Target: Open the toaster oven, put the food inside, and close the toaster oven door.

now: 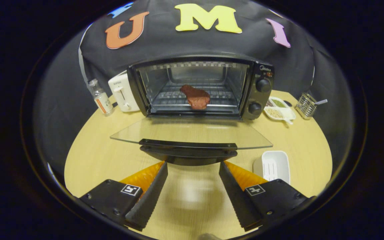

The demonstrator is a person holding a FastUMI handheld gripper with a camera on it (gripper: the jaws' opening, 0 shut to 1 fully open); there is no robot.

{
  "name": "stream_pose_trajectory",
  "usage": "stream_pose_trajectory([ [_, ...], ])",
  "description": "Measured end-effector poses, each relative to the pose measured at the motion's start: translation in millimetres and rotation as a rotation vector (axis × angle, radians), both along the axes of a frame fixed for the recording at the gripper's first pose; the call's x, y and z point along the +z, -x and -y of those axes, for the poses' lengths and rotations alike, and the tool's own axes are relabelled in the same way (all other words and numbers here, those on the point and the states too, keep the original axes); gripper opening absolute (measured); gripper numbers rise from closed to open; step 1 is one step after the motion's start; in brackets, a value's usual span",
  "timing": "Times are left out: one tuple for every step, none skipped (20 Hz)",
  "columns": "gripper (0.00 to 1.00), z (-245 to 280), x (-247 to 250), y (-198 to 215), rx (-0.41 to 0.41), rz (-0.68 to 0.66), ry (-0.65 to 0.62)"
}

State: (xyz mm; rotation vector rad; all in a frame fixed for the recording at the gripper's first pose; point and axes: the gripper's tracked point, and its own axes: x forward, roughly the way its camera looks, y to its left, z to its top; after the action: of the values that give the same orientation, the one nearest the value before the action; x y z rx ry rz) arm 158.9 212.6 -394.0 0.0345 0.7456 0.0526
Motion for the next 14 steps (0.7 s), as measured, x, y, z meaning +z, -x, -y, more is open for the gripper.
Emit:
stream_pose_trajectory([
  [0.99,-1.2,8.0,-2.7,0.004,0.007,-0.008],
  [0.99,-1.5,16.2,-8.2,0.010,0.017,-0.014],
  [0.99,-1.5,24.9,-14.3,0.012,0.031,-0.015],
  [1.00,-1.4,34.0,-21.4,0.018,0.044,-0.004],
  [1.00,1.4,41.9,-29.4,0.016,0.059,0.017],
  [1.00,1.2,50.5,-36.5,0.020,0.073,0.020],
  [1.00,1.1,58.5,-45.1,0.022,0.086,0.016],
  [1.00,1.7,67.7,-53.4,0.022,0.103,0.014],
  [1.00,4.6,76.6,-60.0,0.019,0.123,0.017],
  [1.00,6.1,84.8,-64.9,0.020,0.138,0.017],
  [1.00,6.4,91.5,-66.7,0.022,0.150,0.014],
  [1.00,6.5,97.1,-68.2,0.023,0.162,0.013],
  [1.00,7.7,100.8,-67.9,0.026,0.169,0.017],
  [1.00,8.0,103.5,-66.3,0.028,0.176,0.016],
])
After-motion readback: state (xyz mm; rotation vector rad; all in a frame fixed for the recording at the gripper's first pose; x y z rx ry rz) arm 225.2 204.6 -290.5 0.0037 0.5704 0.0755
